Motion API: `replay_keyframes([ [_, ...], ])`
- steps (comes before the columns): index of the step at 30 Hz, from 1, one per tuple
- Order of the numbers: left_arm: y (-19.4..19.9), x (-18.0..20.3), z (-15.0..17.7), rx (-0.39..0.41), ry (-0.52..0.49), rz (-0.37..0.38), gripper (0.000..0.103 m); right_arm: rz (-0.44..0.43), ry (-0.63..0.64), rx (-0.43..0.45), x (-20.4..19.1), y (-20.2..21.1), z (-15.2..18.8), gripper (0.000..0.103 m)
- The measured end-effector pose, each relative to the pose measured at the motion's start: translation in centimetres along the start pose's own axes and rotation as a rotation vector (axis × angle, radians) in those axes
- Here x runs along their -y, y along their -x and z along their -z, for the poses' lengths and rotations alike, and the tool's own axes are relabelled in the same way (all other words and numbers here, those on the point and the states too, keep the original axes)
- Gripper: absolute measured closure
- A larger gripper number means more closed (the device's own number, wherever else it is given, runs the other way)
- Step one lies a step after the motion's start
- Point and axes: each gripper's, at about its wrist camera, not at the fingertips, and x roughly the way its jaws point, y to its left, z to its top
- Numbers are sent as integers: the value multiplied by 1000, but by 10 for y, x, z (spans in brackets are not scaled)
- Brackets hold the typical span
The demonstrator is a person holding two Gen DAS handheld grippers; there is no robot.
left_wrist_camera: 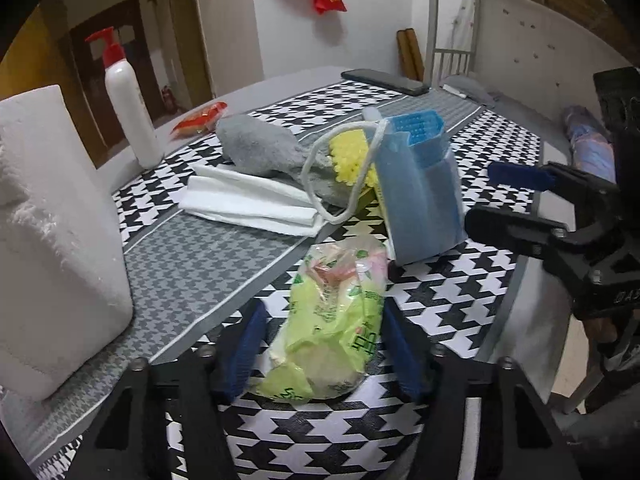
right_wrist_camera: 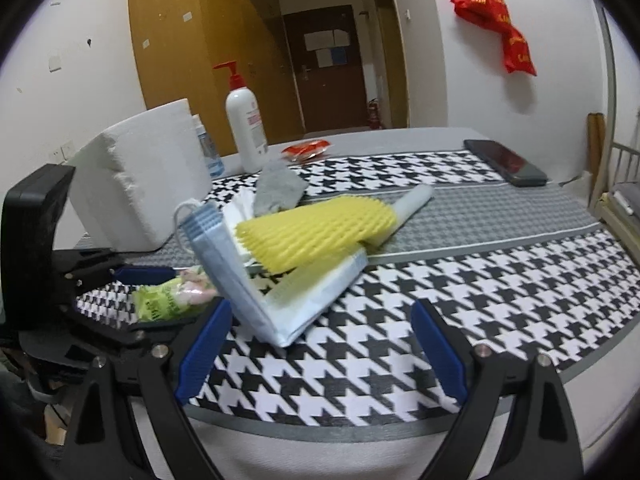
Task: Organize soft objects
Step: 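Move the left tool to the green snack bag while the right tool approaches the blue mask, then close the left gripper on the green bag while the right gripper grasps the blue mask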
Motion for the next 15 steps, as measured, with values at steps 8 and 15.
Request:
replay_keyframes([
  [8,4,3,0,15,-9,3,74,-42,78,-41,-23,-10,1,42],
  [15,24,-7,9,69,51,-11,74,-71,110,-75,-33,-17,4,47],
])
